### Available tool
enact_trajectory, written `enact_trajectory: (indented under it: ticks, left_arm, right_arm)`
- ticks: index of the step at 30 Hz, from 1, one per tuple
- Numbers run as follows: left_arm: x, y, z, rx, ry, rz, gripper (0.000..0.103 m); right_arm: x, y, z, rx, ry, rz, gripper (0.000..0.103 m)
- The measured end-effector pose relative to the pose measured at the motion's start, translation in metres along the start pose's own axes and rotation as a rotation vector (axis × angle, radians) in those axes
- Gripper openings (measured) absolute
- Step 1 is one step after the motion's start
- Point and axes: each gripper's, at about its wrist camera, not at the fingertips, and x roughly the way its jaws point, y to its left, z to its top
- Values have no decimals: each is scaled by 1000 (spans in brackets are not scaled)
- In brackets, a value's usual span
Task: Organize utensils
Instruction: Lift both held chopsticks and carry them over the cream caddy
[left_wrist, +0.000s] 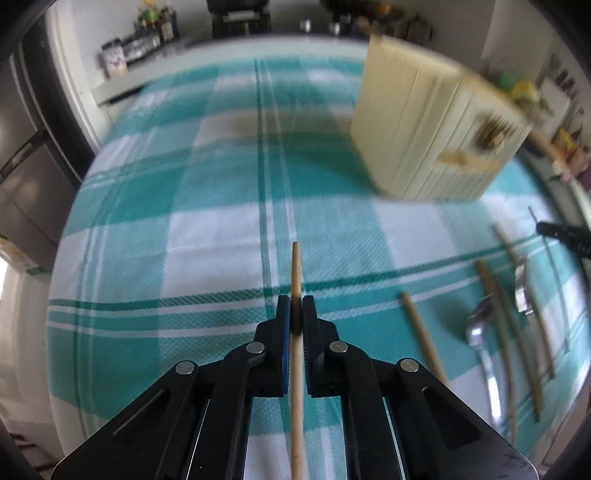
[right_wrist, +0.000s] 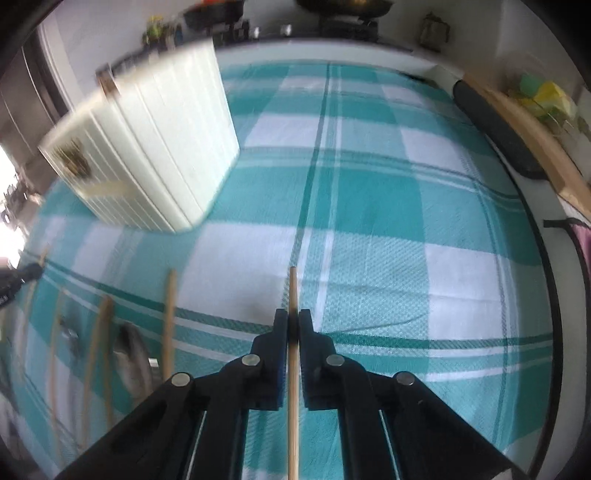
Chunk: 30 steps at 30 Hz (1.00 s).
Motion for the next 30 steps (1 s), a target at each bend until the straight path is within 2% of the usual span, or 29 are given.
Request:
enact_trajectory:
  ticks: [8, 15, 20, 26, 30]
  left_arm:
    - [-107, -1, -6, -6, -233, -92, 4]
    - [-162, 2, -18, -31, -348, -166, 4]
    - [-174, 3, -21, -44, -390, -172, 4]
    - [-186, 7, -11, -60, -395, -211, 4]
    - [-197, 7, 9, -70, -415, -235, 4]
  right_arm:
    - [-123, 2, -17, -22, -211, 75, 6]
    - [-204, 9, -34, -24, -369, 79, 6]
    - [-230, 16, -33, -29, -457, 67, 6]
    - [-231, 19, -13, -9, -449, 121, 6]
    - [-230, 29, 10, -27, -464, 121, 6]
